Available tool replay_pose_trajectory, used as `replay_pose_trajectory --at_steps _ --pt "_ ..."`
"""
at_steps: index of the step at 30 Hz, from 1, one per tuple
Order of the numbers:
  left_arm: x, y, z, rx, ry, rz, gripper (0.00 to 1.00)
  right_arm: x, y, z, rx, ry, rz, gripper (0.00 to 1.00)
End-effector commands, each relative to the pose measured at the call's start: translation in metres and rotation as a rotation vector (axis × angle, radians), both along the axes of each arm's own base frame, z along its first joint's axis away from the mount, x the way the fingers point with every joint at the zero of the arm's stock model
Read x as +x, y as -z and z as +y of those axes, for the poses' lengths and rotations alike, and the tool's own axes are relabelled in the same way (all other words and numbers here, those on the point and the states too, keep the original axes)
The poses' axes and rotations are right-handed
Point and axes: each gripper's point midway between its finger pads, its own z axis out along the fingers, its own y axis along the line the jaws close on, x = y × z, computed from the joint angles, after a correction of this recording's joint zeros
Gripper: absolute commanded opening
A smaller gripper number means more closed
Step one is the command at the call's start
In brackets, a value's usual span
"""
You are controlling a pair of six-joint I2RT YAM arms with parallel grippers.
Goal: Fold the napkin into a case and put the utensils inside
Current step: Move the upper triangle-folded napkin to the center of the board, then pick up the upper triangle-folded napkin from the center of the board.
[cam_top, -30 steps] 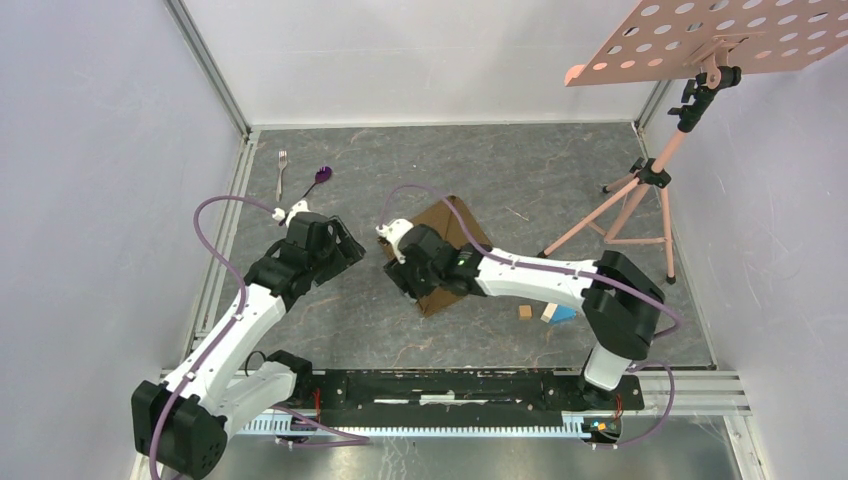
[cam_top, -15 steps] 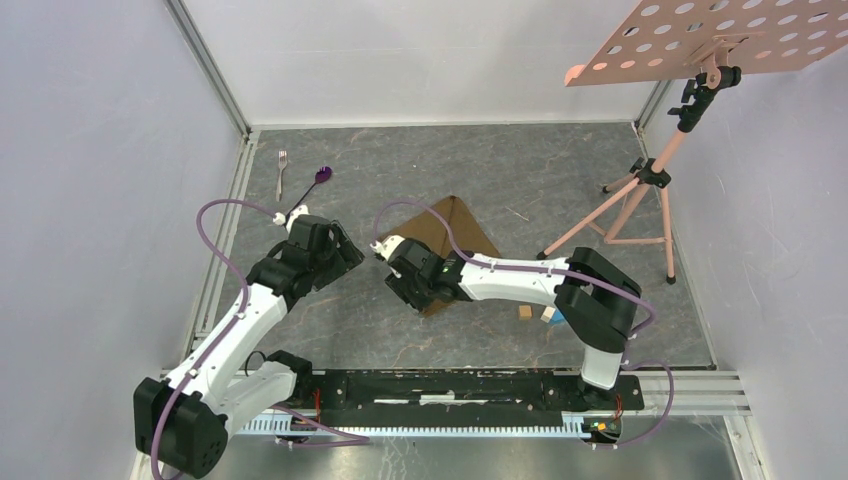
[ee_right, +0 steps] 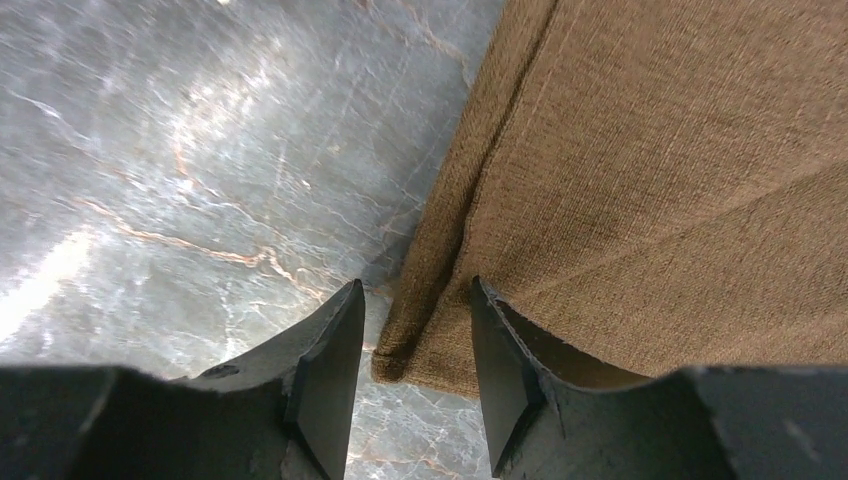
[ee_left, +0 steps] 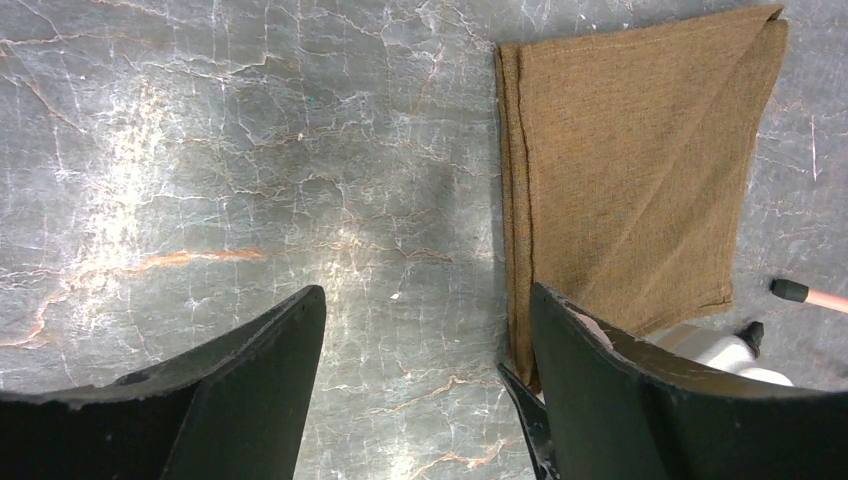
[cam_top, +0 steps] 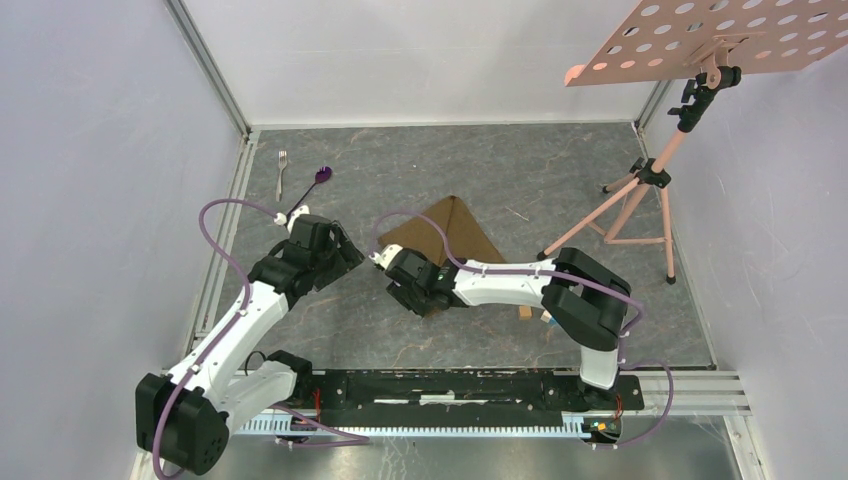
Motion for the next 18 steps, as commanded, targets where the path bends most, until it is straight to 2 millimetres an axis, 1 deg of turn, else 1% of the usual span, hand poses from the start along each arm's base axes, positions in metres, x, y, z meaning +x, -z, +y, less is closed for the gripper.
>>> replay_pose_trajectory --at_steps 1,4,6,7,8,10,11,13,14,18 --pt "0.005 -0.004 -0.002 -0.035 -0.026 -0.018 0.81 0.003 0.018 -0.011 -0.07 -0.01 -0.049 0.5" --pt "0.003 -0.001 -0.001 -0.029 -0.027 -0.006 0.82 0.003 0.03 -0.021 -0.118 -0.005 -0.08 0.48" --pt "0.003 0.001 -0.002 -0.028 -0.027 0.004 0.83 0.004 0.036 -0.026 -0.146 0.001 -0.101 0.44" --pt "0.003 0.003 -0.003 -0.031 -0.023 0.014 0.84 0.005 0.038 -0.028 -0.154 0.009 -0.114 0.37" --pt "0.003 0.006 -0.006 -0.037 -0.017 0.027 0.86 0.007 0.038 -0.03 -0.156 0.019 -0.129 0.27" --pt "0.002 0.015 -0.015 -0.071 0.007 0.073 0.9 0.01 0.031 -0.029 -0.133 0.026 -0.154 0.05" --pt "0.003 0.019 -0.019 -0.097 0.009 0.094 0.91 0.013 0.026 -0.027 -0.119 0.031 -0.168 0.0" --pt "0.004 0.026 -0.034 -0.177 0.027 0.132 0.92 0.015 0.012 -0.019 -0.06 0.023 -0.185 0.0" --pt "0.007 0.028 -0.043 -0.23 0.038 0.136 0.92 0.013 0.003 -0.012 -0.009 0.006 -0.184 0.0" --pt "0.026 0.029 -0.076 -0.419 0.073 0.104 0.93 0.008 -0.027 0.007 0.135 -0.026 -0.174 0.0"
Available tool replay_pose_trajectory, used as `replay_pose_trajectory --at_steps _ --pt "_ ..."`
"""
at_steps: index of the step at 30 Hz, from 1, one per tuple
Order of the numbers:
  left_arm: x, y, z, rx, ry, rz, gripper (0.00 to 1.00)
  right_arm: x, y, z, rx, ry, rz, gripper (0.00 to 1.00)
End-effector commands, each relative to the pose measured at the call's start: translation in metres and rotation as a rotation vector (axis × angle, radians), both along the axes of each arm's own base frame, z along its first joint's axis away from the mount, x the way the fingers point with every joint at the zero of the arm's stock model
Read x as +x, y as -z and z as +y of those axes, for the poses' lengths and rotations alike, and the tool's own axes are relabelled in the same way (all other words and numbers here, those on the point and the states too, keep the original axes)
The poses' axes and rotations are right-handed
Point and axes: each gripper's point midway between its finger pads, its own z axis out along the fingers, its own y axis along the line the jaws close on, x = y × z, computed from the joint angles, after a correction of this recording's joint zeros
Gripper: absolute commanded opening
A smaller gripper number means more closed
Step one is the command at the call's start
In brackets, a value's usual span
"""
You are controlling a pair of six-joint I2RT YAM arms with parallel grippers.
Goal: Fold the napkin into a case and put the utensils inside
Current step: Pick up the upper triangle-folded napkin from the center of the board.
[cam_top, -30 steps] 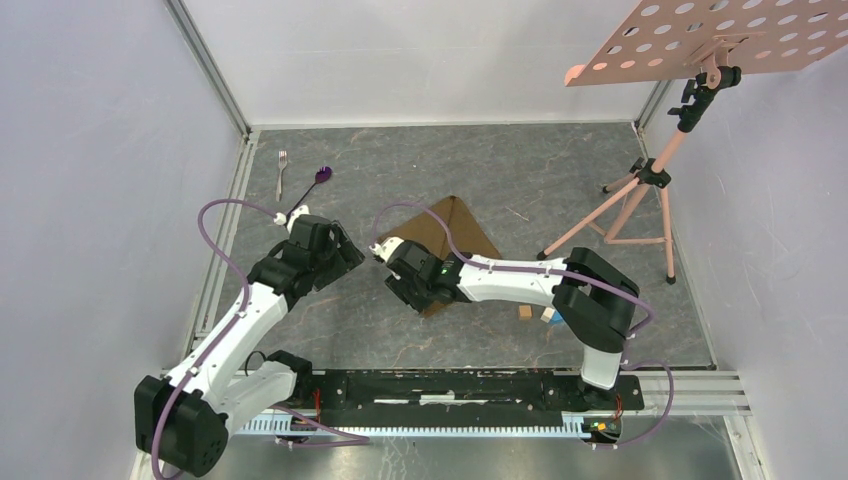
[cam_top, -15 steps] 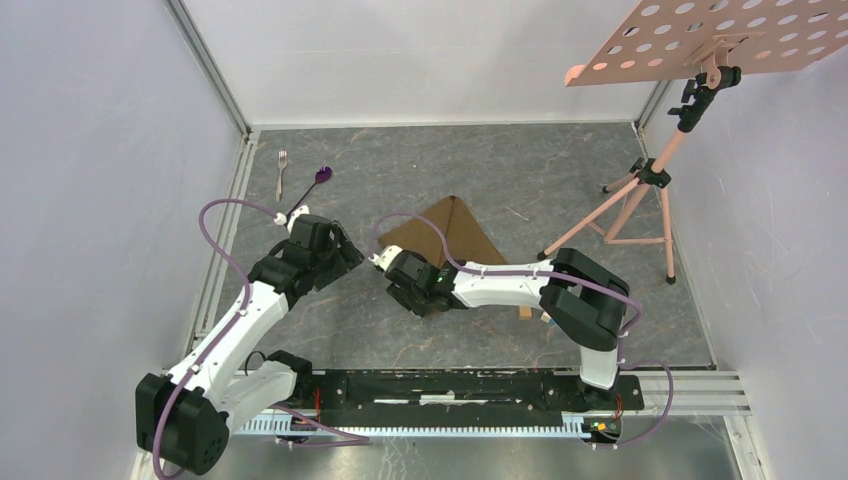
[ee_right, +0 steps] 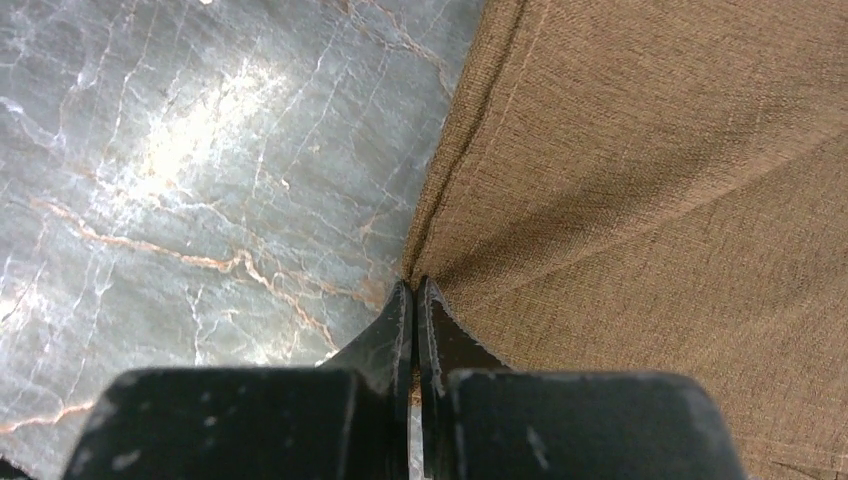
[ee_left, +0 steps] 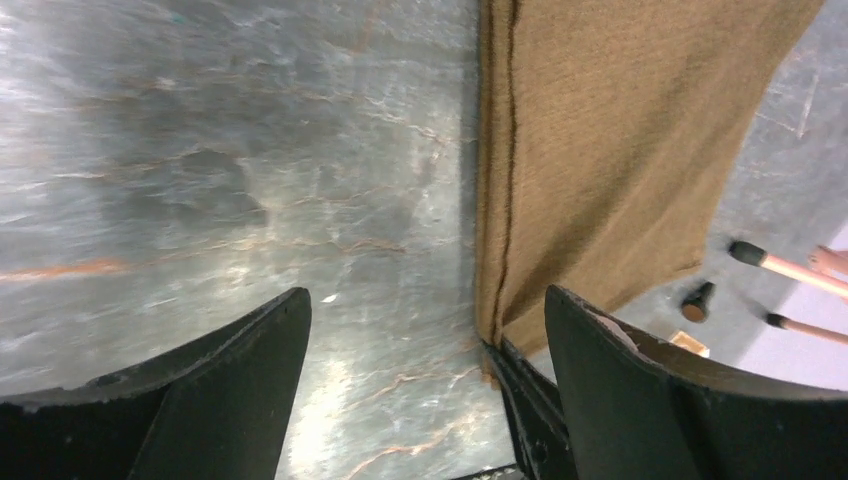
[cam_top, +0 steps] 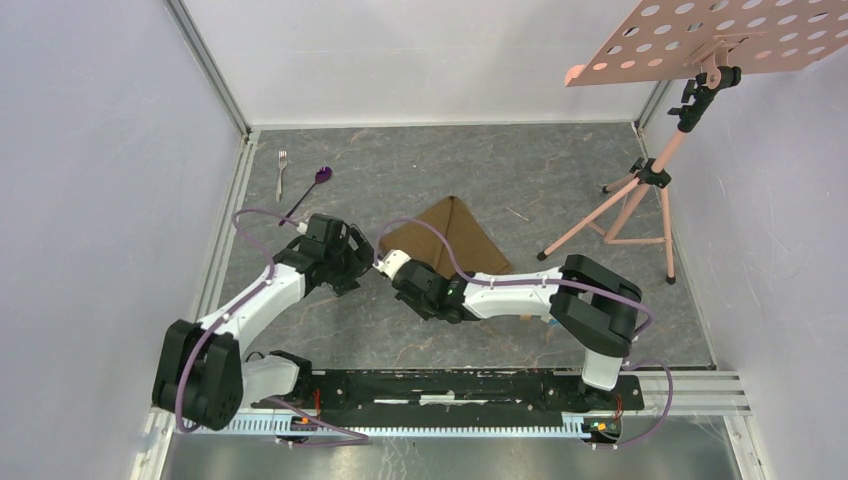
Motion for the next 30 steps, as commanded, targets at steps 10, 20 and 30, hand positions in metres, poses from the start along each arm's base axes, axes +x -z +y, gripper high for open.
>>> replay_pose_trajectory --at_steps 10,20,30 --pt "0.038 0.032 -0.077 -0.477 -0.057 0.034 0.83 0.005 -0.058 0.01 0.21 -0.028 -0.024 0.0" --pt "0.044 0.065 -0.069 -0.472 -0.13 -0.004 0.54 0.007 -0.062 0.008 0.219 -0.026 -0.023 0.0" --pt "0.048 0.048 -0.044 -0.379 -0.123 -0.082 0.12 -0.007 -0.057 0.012 0.214 -0.105 0.014 0.0"
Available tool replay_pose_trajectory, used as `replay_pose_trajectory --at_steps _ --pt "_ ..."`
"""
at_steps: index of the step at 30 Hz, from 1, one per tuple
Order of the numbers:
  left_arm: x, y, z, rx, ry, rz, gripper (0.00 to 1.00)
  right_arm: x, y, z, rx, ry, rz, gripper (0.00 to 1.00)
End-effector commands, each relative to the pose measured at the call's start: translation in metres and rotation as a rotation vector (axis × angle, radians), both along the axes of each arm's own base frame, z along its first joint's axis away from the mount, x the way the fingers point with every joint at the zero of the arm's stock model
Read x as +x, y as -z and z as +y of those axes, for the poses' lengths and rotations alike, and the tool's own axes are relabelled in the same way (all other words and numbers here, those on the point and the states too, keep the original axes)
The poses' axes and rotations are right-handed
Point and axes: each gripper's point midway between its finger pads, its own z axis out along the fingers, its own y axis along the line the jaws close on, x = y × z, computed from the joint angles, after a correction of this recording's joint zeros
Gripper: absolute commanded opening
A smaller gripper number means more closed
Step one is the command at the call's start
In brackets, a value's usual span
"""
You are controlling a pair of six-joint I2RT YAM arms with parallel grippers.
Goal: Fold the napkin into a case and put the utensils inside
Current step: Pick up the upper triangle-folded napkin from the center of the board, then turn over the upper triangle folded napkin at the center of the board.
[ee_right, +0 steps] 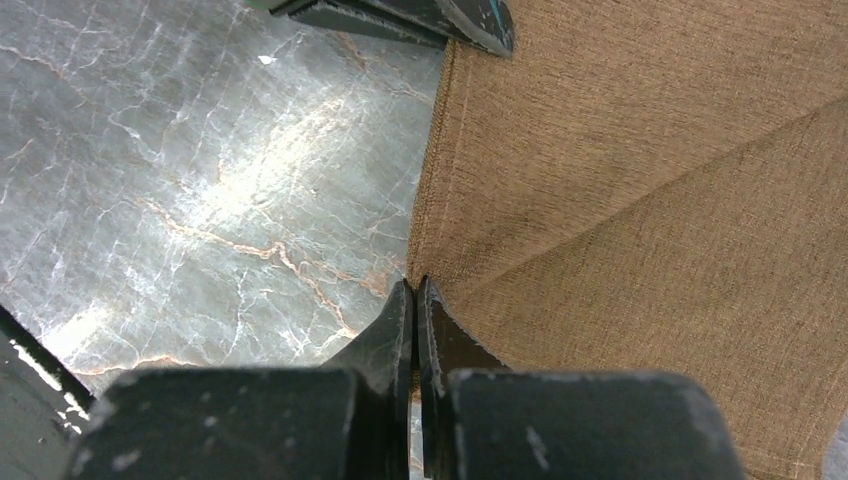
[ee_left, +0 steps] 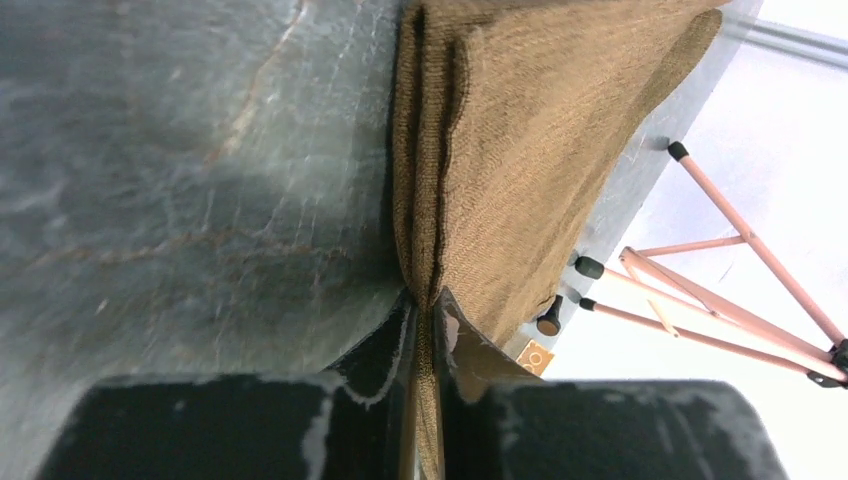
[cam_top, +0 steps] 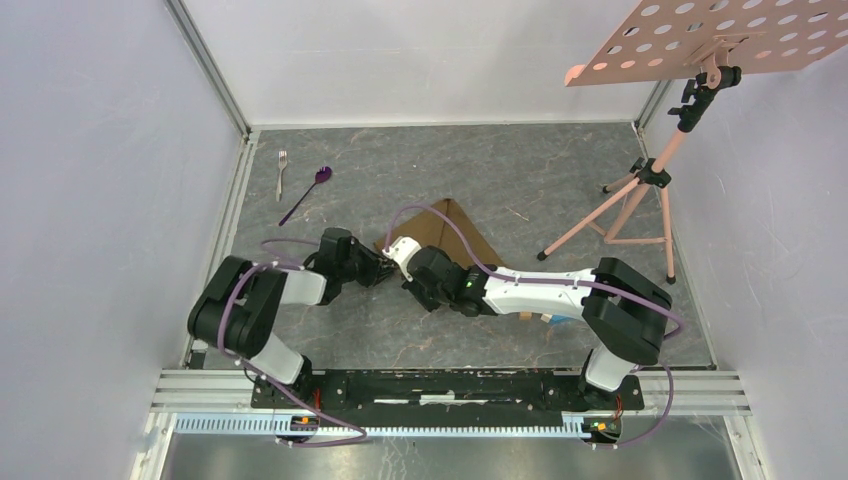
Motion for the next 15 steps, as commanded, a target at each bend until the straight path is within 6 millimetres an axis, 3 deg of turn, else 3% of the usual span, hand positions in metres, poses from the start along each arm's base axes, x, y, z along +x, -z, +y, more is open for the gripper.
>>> replay_pose_trajectory --at_steps 1,2,5,8,11,13,15 --pt "0.0 -0.016 0.026 0.096 -0.025 -0.048 0.09 -0.014 -0.017 0.017 0.063 -0.094 0.006 0.0" --pt "-0.005 -0.019 0.034 0.119 -0.028 -0.03 0.04 -0.021 -0.019 0.024 0.072 -0.125 0.018 0.0" --pt "-0.034 -0.03 0.07 0.205 -0.098 0.094 0.02 -0.05 -0.03 0.053 0.124 -0.225 0.073 0.0" --pt "-0.08 -0.059 0.112 0.359 -0.17 0.225 0.02 -0.091 -0.073 0.099 0.306 -0.37 0.185 0.0" --pt "-0.115 -0.119 0.159 0.543 -0.307 0.207 0.02 -0.127 -0.131 0.134 0.555 -0.499 0.336 0.0" --pt "-0.129 -0.169 0.185 0.629 -0.406 0.147 0.02 -0.143 -0.163 0.145 0.684 -0.565 0.415 0.0" --pt "-0.132 -0.206 0.199 0.68 -0.454 0.099 0.02 -0.152 -0.178 0.146 0.774 -0.604 0.489 0.0"
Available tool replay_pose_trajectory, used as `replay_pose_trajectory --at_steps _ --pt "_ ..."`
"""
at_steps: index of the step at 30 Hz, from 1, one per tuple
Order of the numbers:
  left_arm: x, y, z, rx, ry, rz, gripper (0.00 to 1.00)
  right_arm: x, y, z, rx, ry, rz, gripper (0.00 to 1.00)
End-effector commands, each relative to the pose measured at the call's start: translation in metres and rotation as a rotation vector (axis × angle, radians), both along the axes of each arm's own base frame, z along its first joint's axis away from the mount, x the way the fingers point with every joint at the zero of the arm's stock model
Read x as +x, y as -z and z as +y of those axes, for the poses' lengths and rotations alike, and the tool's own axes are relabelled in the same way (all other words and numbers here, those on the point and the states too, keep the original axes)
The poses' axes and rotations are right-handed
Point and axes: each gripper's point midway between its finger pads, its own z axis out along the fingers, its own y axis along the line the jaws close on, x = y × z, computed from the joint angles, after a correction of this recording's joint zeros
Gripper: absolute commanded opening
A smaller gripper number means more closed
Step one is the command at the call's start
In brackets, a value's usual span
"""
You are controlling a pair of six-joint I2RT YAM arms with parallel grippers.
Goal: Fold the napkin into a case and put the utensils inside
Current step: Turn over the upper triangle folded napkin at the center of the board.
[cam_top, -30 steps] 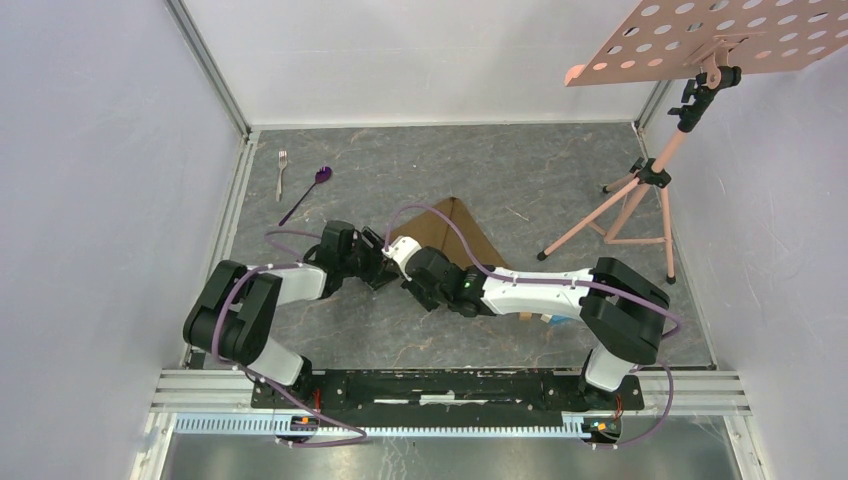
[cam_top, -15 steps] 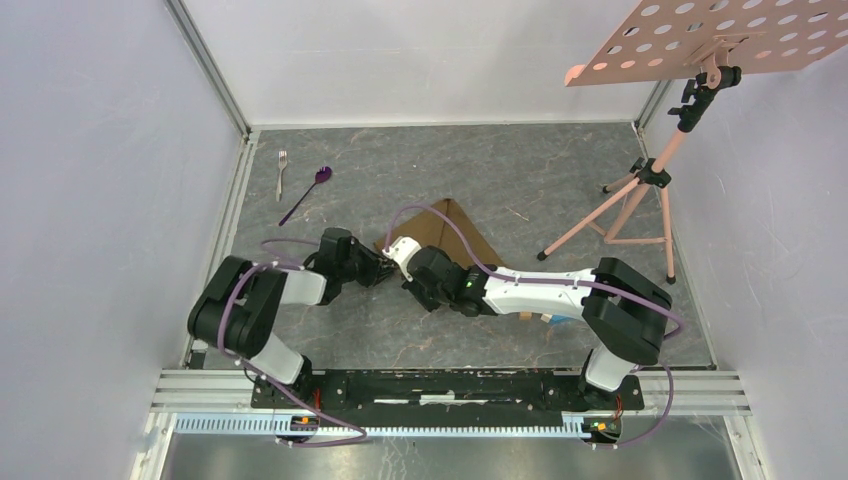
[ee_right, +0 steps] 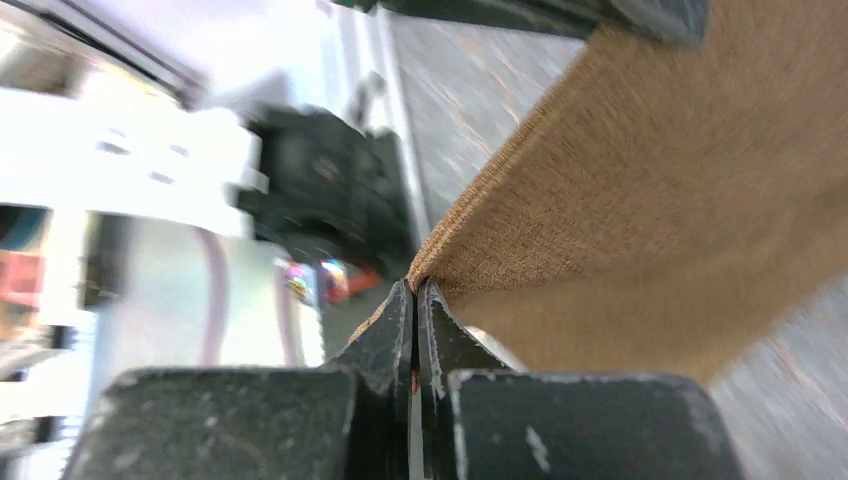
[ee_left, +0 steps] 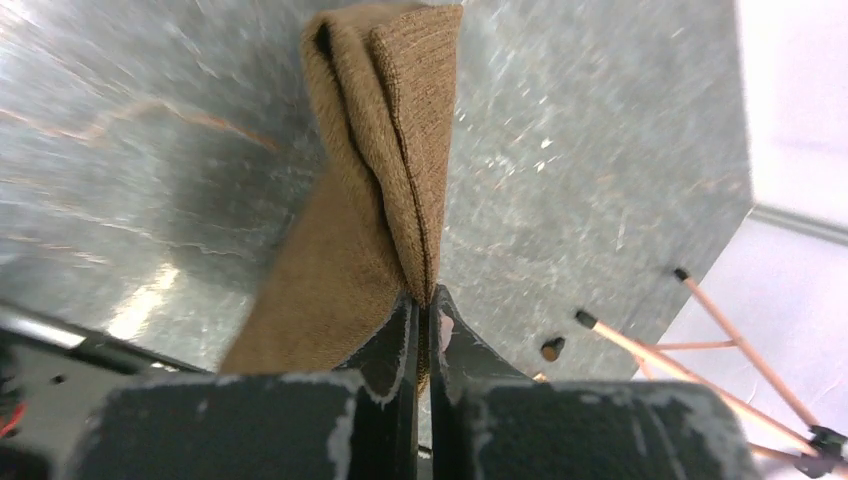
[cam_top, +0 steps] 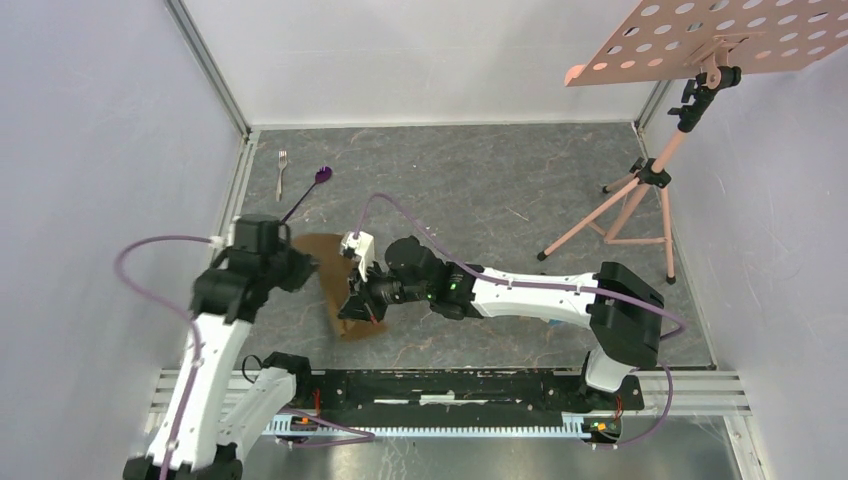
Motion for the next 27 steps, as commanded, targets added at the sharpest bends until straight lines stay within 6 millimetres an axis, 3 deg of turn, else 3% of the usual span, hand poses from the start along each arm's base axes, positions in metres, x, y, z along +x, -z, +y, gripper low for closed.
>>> replay_pose_trajectory --at_steps 1,2,4,9,12,14,16,19,23,25,27 --pt "-0.045 -0.059 0.074 0.334 -0.159 0.047 0.02 -0.058 -0.067 0.015 0.275 -0.266 0.276 0.0" --pt "-0.038 -0.065 0.074 0.349 -0.15 0.043 0.02 -0.057 -0.062 0.012 0.284 -0.267 0.311 0.0" --pt "-0.013 -0.054 0.069 0.381 -0.096 0.082 0.02 -0.051 -0.047 0.001 0.3 -0.259 0.399 0.0" --pt "0.055 0.009 0.039 0.549 0.075 0.215 0.02 -0.021 0.006 -0.037 0.314 -0.173 0.539 0.0" --pt "0.095 0.046 0.005 0.647 0.206 0.288 0.02 0.0 0.046 -0.061 0.268 -0.091 0.553 0.0" --pt "0.117 0.08 -0.032 0.635 0.351 0.348 0.02 0.011 0.072 -0.079 0.234 -0.048 0.556 0.0" --pt "0.135 0.097 -0.063 0.664 0.445 0.362 0.02 0.023 0.1 -0.096 0.173 0.01 0.554 0.0" --pt "0.149 0.122 -0.103 0.643 0.561 0.362 0.02 0.037 0.125 -0.121 0.116 0.088 0.542 0.0" --pt "0.158 0.128 -0.156 0.525 0.742 0.285 0.02 0.046 0.147 -0.151 0.051 0.185 0.539 0.0" --pt "0.156 0.121 -0.177 0.443 0.833 0.233 0.12 0.048 0.155 -0.166 0.01 0.23 0.532 0.02" --pt "0.152 0.108 -0.183 0.413 0.878 0.192 0.33 0.053 0.163 -0.181 -0.043 0.276 0.497 0.09"
